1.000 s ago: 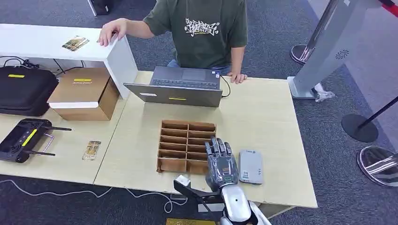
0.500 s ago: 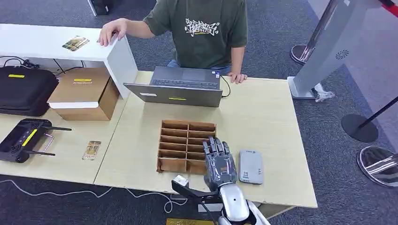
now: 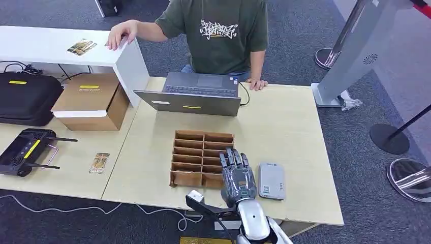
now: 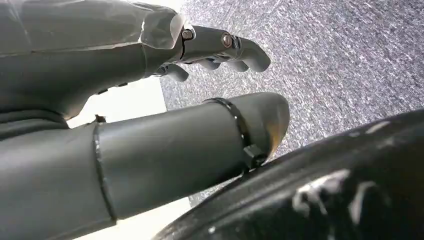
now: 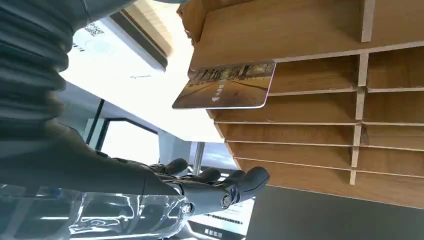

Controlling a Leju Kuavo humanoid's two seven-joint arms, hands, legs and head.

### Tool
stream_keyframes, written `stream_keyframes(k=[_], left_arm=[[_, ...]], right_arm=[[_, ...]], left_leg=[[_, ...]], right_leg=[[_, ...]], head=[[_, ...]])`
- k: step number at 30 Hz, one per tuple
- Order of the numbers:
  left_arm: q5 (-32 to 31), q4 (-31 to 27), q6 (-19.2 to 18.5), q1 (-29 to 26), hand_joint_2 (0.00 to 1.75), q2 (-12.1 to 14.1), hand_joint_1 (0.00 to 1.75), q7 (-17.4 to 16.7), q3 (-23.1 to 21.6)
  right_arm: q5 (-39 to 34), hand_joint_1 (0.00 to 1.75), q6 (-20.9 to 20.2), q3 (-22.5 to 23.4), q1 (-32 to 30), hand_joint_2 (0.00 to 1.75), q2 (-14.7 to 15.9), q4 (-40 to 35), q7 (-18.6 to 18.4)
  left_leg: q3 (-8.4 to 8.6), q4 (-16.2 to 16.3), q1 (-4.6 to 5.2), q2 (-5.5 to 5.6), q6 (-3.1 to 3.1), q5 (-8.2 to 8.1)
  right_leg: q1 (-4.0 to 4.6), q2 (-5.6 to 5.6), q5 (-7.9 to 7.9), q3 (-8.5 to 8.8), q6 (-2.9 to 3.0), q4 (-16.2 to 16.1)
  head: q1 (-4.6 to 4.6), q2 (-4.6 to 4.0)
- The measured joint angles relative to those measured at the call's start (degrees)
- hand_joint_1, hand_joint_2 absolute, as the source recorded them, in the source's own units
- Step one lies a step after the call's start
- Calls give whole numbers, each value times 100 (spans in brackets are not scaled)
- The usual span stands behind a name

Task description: Pass the card to the sensor for recognition and then transmit it.

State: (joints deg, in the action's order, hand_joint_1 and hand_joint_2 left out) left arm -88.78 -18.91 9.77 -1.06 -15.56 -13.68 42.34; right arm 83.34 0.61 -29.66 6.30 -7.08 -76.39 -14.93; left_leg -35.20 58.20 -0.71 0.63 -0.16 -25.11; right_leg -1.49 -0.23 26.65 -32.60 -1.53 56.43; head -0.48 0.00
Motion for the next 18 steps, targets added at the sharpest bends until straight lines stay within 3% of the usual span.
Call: stream_keyframes(k=[3, 4, 6, 7, 18], left_arm=[[0, 0, 0, -1, 0, -2, 0, 0, 9], [0, 0, -2, -1, 0, -2, 0, 0, 11], [0, 0, -2, -1, 0, -2, 0, 0, 13], [0, 0, -7, -1, 0, -2, 0, 0, 13], [0, 0, -15, -1, 0, -2, 0, 0, 24]], right_arm=[[0, 0, 0, 0, 0, 175, 0, 0, 0], [0, 10, 0, 0, 0, 175, 0, 0, 0], [0, 147, 0, -7, 1, 175, 0, 0, 0], [0, 175, 0, -11, 1, 175, 0, 2, 0], [0, 166, 7, -48, 17, 175, -2, 2, 2]], left_leg=[[0, 0, 0, 0, 0, 0], [0, 0, 0, 0, 0, 0], [0, 0, 0, 0, 0, 0], [0, 0, 0, 0, 0, 0], [0, 0, 0, 0, 0, 0]], right_leg=[[0, 0, 0, 0, 0, 0], [0, 0, 0, 0, 0, 0], [0, 0, 0, 0, 0, 0], [0, 0, 0, 0, 0, 0], [0, 0, 0, 0, 0, 0]], head=[[0, 0], [0, 0], [0, 0], [0, 0], [0, 0]])
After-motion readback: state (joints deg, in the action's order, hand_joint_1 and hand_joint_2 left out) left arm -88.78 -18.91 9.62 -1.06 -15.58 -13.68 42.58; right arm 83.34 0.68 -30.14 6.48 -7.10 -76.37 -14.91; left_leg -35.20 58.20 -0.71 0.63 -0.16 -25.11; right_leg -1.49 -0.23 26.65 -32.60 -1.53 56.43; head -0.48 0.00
